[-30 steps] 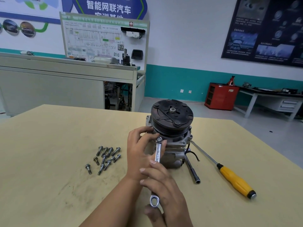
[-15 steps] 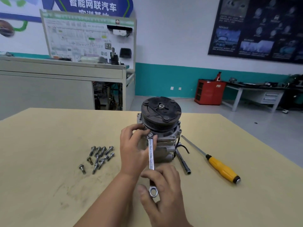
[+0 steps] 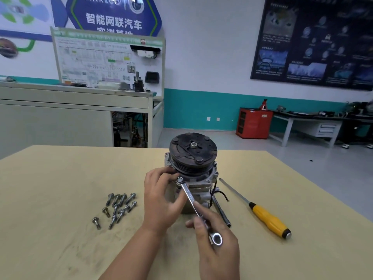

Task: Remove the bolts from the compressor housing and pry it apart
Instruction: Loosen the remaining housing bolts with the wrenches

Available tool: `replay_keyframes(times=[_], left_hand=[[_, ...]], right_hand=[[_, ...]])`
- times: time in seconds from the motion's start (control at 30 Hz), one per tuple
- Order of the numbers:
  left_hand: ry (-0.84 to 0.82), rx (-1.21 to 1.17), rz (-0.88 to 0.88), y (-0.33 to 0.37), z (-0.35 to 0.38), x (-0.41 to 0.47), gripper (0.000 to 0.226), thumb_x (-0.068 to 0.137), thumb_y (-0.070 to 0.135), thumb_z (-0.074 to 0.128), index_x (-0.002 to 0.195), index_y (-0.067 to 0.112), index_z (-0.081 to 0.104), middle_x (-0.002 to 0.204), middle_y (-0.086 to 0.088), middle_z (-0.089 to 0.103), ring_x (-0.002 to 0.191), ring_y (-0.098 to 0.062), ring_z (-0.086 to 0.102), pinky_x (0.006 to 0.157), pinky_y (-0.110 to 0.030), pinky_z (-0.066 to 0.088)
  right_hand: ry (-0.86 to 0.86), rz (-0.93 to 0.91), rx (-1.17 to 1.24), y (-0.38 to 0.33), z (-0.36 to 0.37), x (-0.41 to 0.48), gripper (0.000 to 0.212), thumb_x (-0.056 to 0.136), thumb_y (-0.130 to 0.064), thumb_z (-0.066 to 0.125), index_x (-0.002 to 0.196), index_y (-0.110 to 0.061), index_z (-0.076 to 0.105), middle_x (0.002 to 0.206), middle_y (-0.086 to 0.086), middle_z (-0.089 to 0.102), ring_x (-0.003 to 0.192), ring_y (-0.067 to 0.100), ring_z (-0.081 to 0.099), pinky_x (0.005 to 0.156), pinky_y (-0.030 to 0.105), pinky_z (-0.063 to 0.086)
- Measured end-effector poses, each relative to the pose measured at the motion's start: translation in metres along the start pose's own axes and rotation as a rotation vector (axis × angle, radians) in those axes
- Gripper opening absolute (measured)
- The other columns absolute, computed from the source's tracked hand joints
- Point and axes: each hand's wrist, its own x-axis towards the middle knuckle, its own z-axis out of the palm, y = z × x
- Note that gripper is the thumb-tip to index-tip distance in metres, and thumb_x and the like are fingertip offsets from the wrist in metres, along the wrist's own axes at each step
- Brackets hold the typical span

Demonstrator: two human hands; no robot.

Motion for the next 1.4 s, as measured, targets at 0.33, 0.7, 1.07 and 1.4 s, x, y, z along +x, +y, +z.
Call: replay_keyframes(times=[0.33,0.7,1.07,1.4], left_hand=[[0.009,-0.053,-0.02,0.005,-0.002,0.002,0.023,0.085,0.022,0.048,0.082,0.004,0.061,0.098,0.009,0.055,0.099,-0.009,0.048,0.092,-0.012,0.034],[-0.034,0.01,-0.021,0.004,-0.002,0.001,0.028,0.087,0.028,0.052,0.093,0.005,0.066,0.096,0.003,0.061,0.098,-0.019,0.05,0.091,-0.019,0.037],[-0.028,0.003,-0.004,0.003,-0.001,0.002,0.025,0.085,0.029,0.055,0.091,0.007,0.065,0.097,0.01,0.057,0.098,-0.012,0.048,0.091,-0.014,0.035],[-0.017,0.017,0.003,0.004,-0.001,0.003,0.023,0.079,0.025,0.058,0.085,0.005,0.065,0.094,0.004,0.059,0.097,-0.015,0.048,0.092,-0.013,0.035]], right_hand=[[-0.117,0.274,0.24,0.013,-0.031,0.061,0.036,0.084,-0.04,0.047,0.079,-0.018,0.075,0.048,0.006,0.053,0.047,0.011,0.051,0.048,0.013,0.04],[-0.389,0.567,0.358,0.036,-0.04,0.123,0.041,0.082,-0.042,0.047,0.068,-0.013,0.072,0.035,0.005,0.034,0.025,0.01,0.022,0.034,0.012,0.018],[-0.448,0.668,0.504,0.049,-0.041,0.137,0.036,0.081,-0.034,0.049,0.064,-0.012,0.071,0.043,0.007,0.044,0.024,0.007,0.029,0.031,0.007,0.014],[-0.401,0.598,0.689,0.04,-0.048,0.132,0.03,0.065,-0.041,0.06,0.062,-0.012,0.07,0.039,0.003,0.044,0.024,0.005,0.025,0.03,0.007,0.021]])
